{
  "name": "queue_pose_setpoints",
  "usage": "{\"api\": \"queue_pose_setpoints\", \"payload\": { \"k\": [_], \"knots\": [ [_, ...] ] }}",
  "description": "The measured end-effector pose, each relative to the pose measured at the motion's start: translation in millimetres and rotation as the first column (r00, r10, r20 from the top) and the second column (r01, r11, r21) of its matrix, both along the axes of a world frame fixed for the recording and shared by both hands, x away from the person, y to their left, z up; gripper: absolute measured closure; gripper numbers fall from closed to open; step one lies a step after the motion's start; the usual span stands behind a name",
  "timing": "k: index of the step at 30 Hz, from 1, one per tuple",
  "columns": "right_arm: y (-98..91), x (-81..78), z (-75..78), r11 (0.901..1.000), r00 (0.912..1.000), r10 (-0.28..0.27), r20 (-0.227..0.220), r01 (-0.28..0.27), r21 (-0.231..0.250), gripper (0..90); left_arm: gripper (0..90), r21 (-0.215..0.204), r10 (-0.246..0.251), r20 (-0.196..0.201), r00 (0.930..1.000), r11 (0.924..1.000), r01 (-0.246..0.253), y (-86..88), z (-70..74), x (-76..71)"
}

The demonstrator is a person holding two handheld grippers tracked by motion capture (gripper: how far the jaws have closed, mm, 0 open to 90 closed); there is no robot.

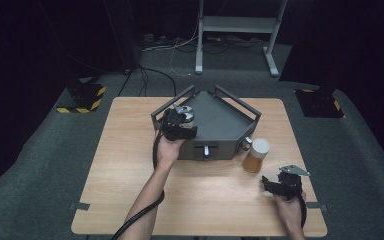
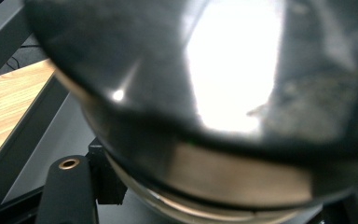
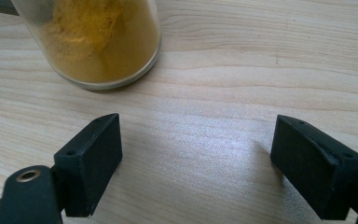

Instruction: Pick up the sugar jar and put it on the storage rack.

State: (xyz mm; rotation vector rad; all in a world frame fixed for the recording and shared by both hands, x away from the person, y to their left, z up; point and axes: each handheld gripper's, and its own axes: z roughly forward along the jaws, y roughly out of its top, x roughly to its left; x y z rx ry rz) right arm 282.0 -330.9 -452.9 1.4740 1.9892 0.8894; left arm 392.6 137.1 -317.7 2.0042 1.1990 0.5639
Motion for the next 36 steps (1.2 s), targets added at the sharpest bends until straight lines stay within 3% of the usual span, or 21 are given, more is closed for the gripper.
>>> {"api": "queue_pose_setpoints", "payload": {
  "k": [4,11,32,36],
  "knots": [
    [0.0,0.0,0.0,1.0000,1.0000,0.000,0.000,0.000,0.000,16.4,21.0,0.035,0.002,0.018,0.9998,0.9994,-0.002,-5.5,1.4,-3.1],
    [0.0,0.0,0.0,1.0000,1.0000,0.000,0.000,0.000,0.000,16.4,10.1,0.032,0.011,0.044,0.9990,0.9994,-0.012,-2.5,2.5,-11.8],
    [0.1,0.0,0.0,1.0000,1.0000,-0.001,0.000,0.001,0.001,16.4,6.7,-0.025,0.005,0.074,0.9972,0.9997,-0.004,29.0,-1.5,-49.9],
    [0.1,0.0,0.0,1.0000,1.0000,-0.001,0.000,0.001,0.001,16.4,6.6,-0.016,-0.001,0.083,0.9965,0.9999,0.002,31.5,-3.3,-58.5]
  ]
}}
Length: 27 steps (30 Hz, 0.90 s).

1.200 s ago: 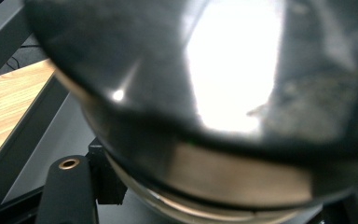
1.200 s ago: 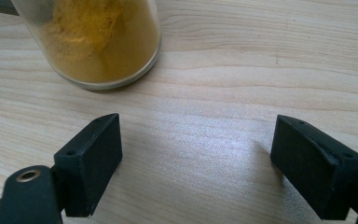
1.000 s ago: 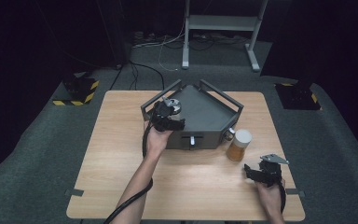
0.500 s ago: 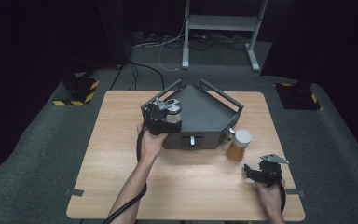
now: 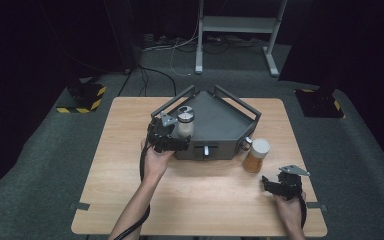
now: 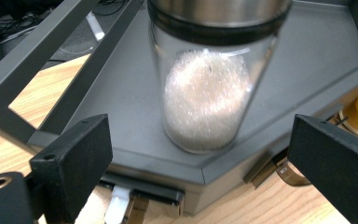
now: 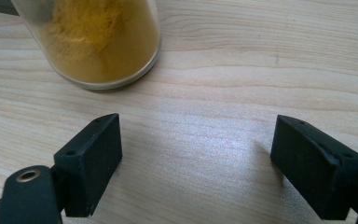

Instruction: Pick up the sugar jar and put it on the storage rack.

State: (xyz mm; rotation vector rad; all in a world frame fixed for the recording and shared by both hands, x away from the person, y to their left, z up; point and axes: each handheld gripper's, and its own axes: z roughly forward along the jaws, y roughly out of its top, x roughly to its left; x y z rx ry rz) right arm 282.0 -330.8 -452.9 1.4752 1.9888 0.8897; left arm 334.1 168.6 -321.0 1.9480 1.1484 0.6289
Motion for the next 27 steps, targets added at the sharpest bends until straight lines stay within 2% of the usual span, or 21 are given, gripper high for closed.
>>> {"api": "queue_pose_setpoints", "payload": {
  "k": [5,14,17,27],
  "knots": [
    [0.0,0.0,0.0,1.0000,1.0000,0.000,0.000,0.000,0.000,16.4,6.8,0.016,-0.011,0.010,0.9999,0.9998,0.011,1.8,-3.3,-11.0],
    [0.0,0.1,0.0,1.0000,1.0000,0.000,0.000,0.000,0.000,16.3,7.3,0.020,-0.020,0.016,0.9997,0.9996,0.019,8.3,-13.2,-27.2],
    [0.0,0.0,0.0,1.0000,1.0000,0.000,0.000,0.000,0.000,16.3,7.9,0.033,-0.017,0.020,0.9997,0.9993,0.017,9.3,-19.8,-33.1],
    [0.0,0.1,0.0,1.0000,1.0000,0.000,0.000,0.000,0.000,16.3,7.9,0.027,-0.002,-0.006,1.0000,0.9996,0.003,13.6,-43.6,-42.4]
  ]
}}
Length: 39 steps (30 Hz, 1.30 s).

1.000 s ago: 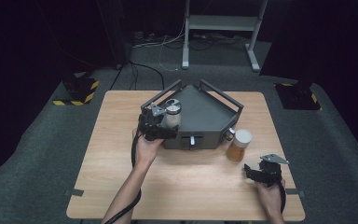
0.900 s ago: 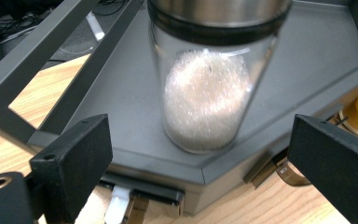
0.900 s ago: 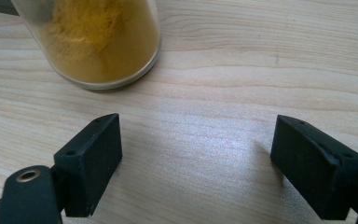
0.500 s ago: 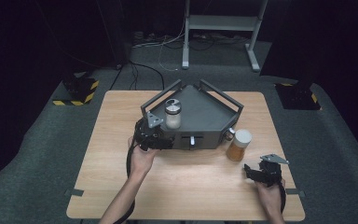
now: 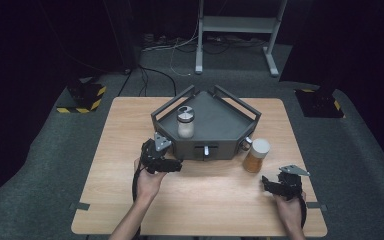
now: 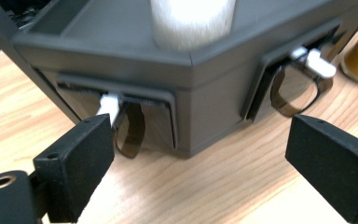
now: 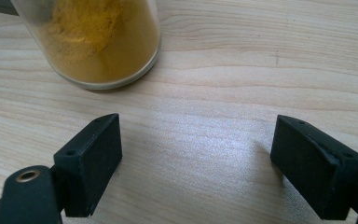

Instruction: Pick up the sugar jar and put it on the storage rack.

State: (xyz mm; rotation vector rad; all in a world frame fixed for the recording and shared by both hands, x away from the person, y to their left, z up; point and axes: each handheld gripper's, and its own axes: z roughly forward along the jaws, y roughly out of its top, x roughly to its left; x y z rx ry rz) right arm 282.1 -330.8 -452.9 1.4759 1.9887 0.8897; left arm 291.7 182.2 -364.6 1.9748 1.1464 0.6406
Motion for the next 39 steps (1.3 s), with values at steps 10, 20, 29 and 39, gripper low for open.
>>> {"api": "queue_pose_setpoints", "payload": {
  "k": [10,20,29,39],
  "knots": [
    [0.0,0.0,0.0,1.0000,1.0000,0.000,0.000,0.000,0.000,16.3,7.9,-0.003,0.017,-0.042,0.9990,0.9998,-0.017,0.0,-27.9,-4.3],
    [0.0,0.0,0.0,1.0000,1.0000,0.000,0.000,0.000,0.000,16.3,7.9,-0.011,0.034,-0.076,0.9965,0.9993,-0.035,-1.4,-47.7,-2.8],
    [0.0,0.0,0.0,1.0000,1.0000,0.000,0.000,0.000,0.000,16.3,7.9,0.002,0.043,-0.101,0.9939,0.9991,-0.044,-6.7,-61.2,0.7],
    [0.0,0.0,0.0,1.0000,1.0000,0.000,0.000,0.000,0.000,16.3,8.0,0.020,0.051,-0.119,0.9916,0.9986,-0.049,-13.8,-73.1,3.4]
  ]
}}
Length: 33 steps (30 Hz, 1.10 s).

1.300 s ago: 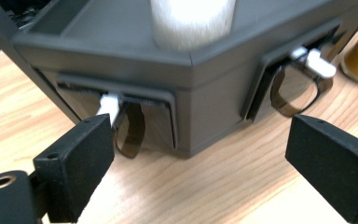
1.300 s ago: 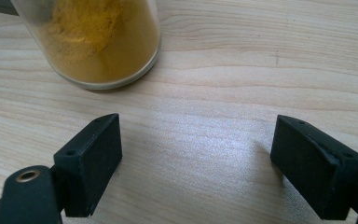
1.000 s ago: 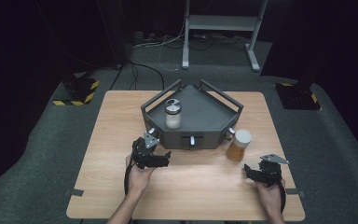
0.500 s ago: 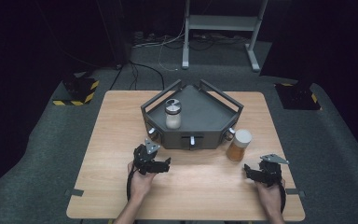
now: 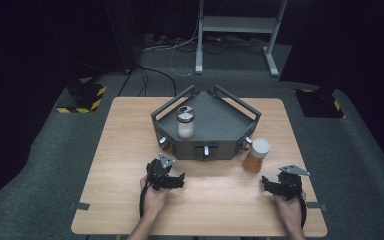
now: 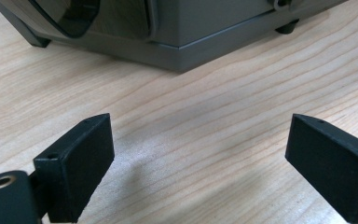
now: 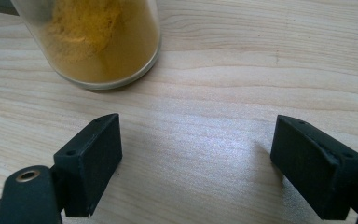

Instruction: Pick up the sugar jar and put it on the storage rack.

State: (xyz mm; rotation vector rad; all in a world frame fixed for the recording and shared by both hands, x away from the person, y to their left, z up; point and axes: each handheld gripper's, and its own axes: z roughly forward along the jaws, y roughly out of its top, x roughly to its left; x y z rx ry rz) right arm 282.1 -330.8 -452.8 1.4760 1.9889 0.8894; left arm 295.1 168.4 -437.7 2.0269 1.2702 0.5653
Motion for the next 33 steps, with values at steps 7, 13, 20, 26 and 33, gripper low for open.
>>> {"api": "queue_pose_setpoints", "payload": {
  "k": [7,13,20,26,33],
  "knots": [
    [0.0,0.0,0.0,1.0000,1.0000,0.000,0.000,0.000,0.000,16.3,8.0,0.009,0.004,-0.004,1.0000,1.0000,-0.004,-1.9,-4.0,0.8],
    [0.0,0.0,0.0,1.0000,1.0000,0.000,0.000,0.000,0.000,16.3,7.9,0.012,0.008,-0.010,0.9999,0.9999,-0.008,-1.3,-8.0,1.0],
    [0.0,0.0,0.0,1.0000,1.0000,0.000,0.000,0.000,0.000,16.3,7.7,-0.006,0.022,-0.015,0.9996,0.9997,-0.022,1.2,-12.5,0.1],
    [0.0,0.0,0.0,1.0000,1.0000,0.000,0.000,0.000,0.000,16.3,6.7,-0.005,0.028,-0.004,0.9996,0.9996,-0.028,-0.5,-14.8,-2.9],
    [0.5,-0.4,-0.1,1.0000,1.0000,-0.003,0.001,0.003,-0.001,16.4,6.5,-0.003,0.031,-0.003,0.9995,0.9995,-0.031,-1.2,-15.0,-3.1]
  ]
}}
